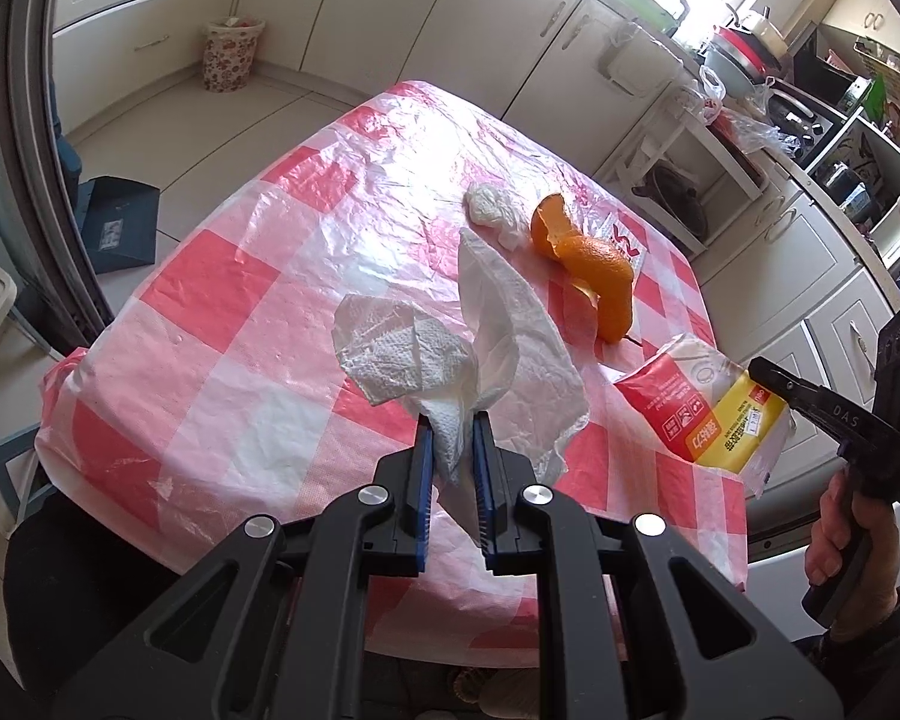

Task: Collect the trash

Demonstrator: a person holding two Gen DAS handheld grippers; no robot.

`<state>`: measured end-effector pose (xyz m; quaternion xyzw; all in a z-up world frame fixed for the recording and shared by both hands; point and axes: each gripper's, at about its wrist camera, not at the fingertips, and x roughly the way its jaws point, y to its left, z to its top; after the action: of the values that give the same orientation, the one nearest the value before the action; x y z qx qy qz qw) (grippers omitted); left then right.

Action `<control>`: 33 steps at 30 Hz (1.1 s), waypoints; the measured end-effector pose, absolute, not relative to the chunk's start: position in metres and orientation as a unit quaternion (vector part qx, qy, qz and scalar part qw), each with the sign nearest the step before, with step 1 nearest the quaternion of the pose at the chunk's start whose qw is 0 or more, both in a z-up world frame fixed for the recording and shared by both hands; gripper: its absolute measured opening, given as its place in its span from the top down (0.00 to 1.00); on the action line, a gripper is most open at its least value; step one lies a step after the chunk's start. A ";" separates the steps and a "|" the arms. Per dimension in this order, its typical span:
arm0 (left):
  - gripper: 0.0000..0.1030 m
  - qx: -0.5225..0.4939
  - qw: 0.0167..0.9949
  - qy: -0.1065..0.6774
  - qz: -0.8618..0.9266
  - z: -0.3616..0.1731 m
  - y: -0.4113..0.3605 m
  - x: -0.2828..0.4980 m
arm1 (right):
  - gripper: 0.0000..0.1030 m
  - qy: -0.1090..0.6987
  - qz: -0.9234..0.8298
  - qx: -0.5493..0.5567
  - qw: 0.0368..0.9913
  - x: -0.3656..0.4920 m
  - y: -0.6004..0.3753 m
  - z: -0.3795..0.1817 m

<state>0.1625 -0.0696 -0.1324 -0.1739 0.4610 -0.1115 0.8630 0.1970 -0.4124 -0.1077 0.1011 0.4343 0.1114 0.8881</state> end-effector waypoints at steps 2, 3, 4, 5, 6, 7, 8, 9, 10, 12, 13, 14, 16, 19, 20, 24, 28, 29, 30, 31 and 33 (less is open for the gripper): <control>0.88 -0.173 0.863 0.461 -0.112 -0.132 -0.070 0.162 | 0.97 0.433 0.110 0.105 0.889 0.196 -0.415 -0.107; 0.88 -0.173 0.863 0.462 -0.113 -0.133 -0.070 0.161 | 0.97 0.432 0.110 0.106 0.889 0.196 -0.416 -0.107; 0.88 -0.173 0.863 0.462 -0.113 -0.133 -0.070 0.161 | 0.97 0.432 0.110 0.106 0.889 0.195 -0.416 -0.106; 0.88 -0.173 0.862 0.462 -0.113 -0.133 -0.071 0.161 | 0.97 0.432 0.110 0.106 0.889 0.195 -0.415 -0.106; 0.88 -0.172 0.862 0.462 -0.114 -0.133 -0.070 0.162 | 0.97 0.432 0.110 0.106 0.889 0.195 -0.415 -0.107; 0.88 -0.172 0.862 0.462 -0.114 -0.133 -0.071 0.162 | 0.97 0.433 0.110 0.106 0.888 0.195 -0.415 -0.107; 0.88 -0.172 0.862 0.462 -0.114 -0.133 -0.071 0.162 | 0.97 0.434 0.111 0.106 0.888 0.195 -0.415 -0.108; 0.88 -0.172 0.862 0.462 -0.114 -0.133 -0.071 0.162 | 0.97 0.435 0.112 0.105 0.887 0.195 -0.415 -0.108; 0.88 -0.172 0.862 0.462 -0.114 -0.132 -0.071 0.162 | 0.97 0.436 0.113 0.104 0.887 0.195 -0.414 -0.108; 0.88 -0.172 0.862 0.463 -0.114 -0.133 -0.071 0.162 | 0.97 0.436 0.113 0.104 0.887 0.195 -0.414 -0.109; 0.88 -0.173 0.862 0.463 -0.114 -0.133 -0.071 0.162 | 0.97 0.437 0.113 0.104 0.886 0.195 -0.414 -0.109; 0.88 -0.173 0.862 0.463 -0.114 -0.133 -0.071 0.162 | 0.97 0.438 0.113 0.104 0.886 0.195 -0.414 -0.109; 0.88 -0.174 0.861 0.464 -0.113 -0.134 -0.071 0.161 | 0.97 0.439 0.113 0.103 0.885 0.195 -0.413 -0.110; 0.88 -0.176 0.860 0.465 -0.113 -0.135 -0.071 0.162 | 0.97 0.441 0.114 0.101 0.884 0.195 -0.413 -0.111; 0.88 -0.177 0.860 0.465 -0.113 -0.135 -0.071 0.161 | 0.97 0.442 0.114 0.100 0.884 0.195 -0.412 -0.111; 0.88 -0.177 0.860 0.465 -0.113 -0.135 -0.070 0.162 | 0.97 0.443 0.114 0.100 0.884 0.195 -0.412 -0.112; 0.88 -0.177 0.860 0.466 -0.113 -0.135 -0.070 0.162 | 0.97 0.444 0.114 0.099 0.883 0.195 -0.411 -0.113; 0.88 -0.177 0.860 0.465 -0.113 -0.135 -0.070 0.162 | 0.97 0.445 0.115 0.098 0.883 0.195 -0.410 -0.113; 0.88 -0.176 0.860 0.465 -0.113 -0.135 -0.070 0.162 | 0.97 0.445 0.114 0.098 0.883 0.195 -0.410 -0.113; 0.88 -0.176 0.860 0.465 -0.113 -0.135 -0.070 0.162 | 0.97 0.446 0.114 0.097 0.882 0.195 -0.410 -0.114; 0.88 -0.177 0.860 0.465 -0.113 -0.135 -0.069 0.162 | 0.97 0.447 0.114 0.097 0.882 0.195 -0.410 -0.114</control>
<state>0.1620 -0.0695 -0.1350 -0.1766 0.4653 -0.1132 0.8600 0.1949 -0.4096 -0.1141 0.0966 0.4467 0.1139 0.8821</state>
